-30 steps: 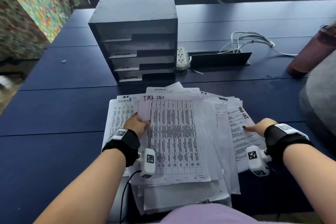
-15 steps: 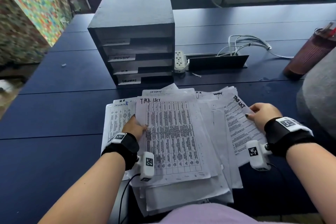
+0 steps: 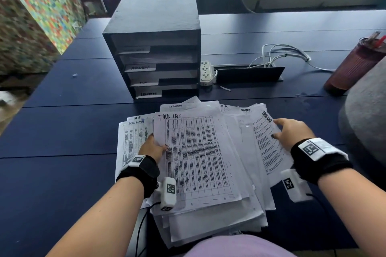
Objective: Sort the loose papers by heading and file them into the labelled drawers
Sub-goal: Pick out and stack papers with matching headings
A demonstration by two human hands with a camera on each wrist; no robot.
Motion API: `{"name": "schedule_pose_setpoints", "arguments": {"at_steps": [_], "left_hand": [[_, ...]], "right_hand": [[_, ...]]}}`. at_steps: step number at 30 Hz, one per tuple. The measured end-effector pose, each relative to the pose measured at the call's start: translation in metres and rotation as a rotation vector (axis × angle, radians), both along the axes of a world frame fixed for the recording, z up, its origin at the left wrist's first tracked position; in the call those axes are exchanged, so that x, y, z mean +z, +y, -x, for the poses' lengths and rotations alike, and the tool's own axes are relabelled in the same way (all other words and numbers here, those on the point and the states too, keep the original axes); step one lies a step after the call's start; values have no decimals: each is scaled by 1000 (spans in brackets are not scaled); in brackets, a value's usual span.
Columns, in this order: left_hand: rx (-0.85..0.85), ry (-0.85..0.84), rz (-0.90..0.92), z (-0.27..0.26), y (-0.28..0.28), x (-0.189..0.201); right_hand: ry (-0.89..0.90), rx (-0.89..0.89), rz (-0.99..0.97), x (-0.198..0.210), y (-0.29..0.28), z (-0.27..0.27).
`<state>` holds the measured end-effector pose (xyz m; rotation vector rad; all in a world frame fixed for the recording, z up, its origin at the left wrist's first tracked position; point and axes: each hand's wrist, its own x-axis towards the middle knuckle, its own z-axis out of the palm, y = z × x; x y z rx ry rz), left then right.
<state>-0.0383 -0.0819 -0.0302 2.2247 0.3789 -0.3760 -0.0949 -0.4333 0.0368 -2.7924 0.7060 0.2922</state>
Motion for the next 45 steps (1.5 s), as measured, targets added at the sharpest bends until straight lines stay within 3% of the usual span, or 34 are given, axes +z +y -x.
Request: {"name": "schedule_pose_setpoints", "arguments": {"at_steps": [6,23,30,33,38,43,45], "left_hand": [[13,-3,24,2,-2,1],[30,31,86,1,0,2],[14,32,91,2,3,1],[3,35,80,0,4,-1],[-3,43,76,-1,4,-2],[8,53,80,-4,5,-4],[21,45,113,-5,4,-3]], "right_hand": [[119,-64,14,-12,-8,13],[-313,-108,65,48,-29,1],[-212,-88,220,44,-23,-2],[-211,-100,90,38,-23,-3],[-267,-208,-301,19,-40,9],[-474,-468,-578,-20,-37,34],[-414,-527,-627,-34,-27,42]]}}
